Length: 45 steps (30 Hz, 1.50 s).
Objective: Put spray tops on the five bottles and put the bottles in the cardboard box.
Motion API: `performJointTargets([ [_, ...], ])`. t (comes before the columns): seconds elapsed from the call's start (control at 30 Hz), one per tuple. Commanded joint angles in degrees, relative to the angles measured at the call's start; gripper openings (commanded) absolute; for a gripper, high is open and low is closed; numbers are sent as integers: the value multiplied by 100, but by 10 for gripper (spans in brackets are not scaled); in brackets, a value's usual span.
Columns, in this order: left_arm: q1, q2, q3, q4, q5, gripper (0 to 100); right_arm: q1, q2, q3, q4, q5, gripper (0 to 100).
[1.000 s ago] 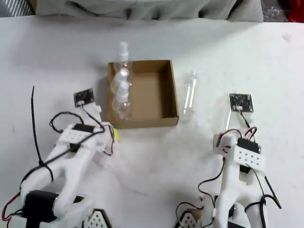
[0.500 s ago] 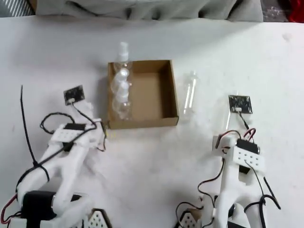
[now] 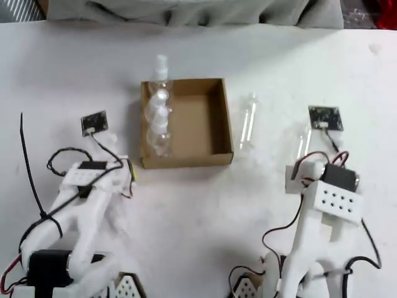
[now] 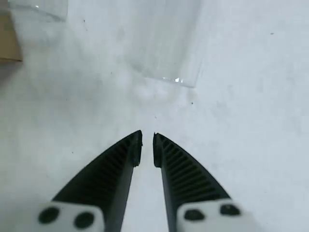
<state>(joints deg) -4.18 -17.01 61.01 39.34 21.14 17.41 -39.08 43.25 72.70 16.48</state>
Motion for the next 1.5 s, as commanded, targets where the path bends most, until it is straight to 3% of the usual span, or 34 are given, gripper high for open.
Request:
performJointTargets([
  [0.0, -66, -22, -229, 70, -149, 20, -13, -48, -791, 171, -53, 19],
  [0.23, -57, -22, -202, 53, -167, 20, -57, 998, -1723, 163, -949, 143],
  [0.57, -48, -22, -211, 44, -167, 20, -57, 3196, -3684, 198, -1415, 156],
  [0.97, -40, -22, -220, 44, -167, 20, -57, 5560, -5705, 593, -1415, 158],
  [1.2, 84, -22, -211, 44, -176, 20, -259, 6774, -7103, 1147, -1407, 282],
  [1.47, 84, -22, -220, 44, -176, 20, -338, 7952, -8369, 1727, -1468, 283],
])
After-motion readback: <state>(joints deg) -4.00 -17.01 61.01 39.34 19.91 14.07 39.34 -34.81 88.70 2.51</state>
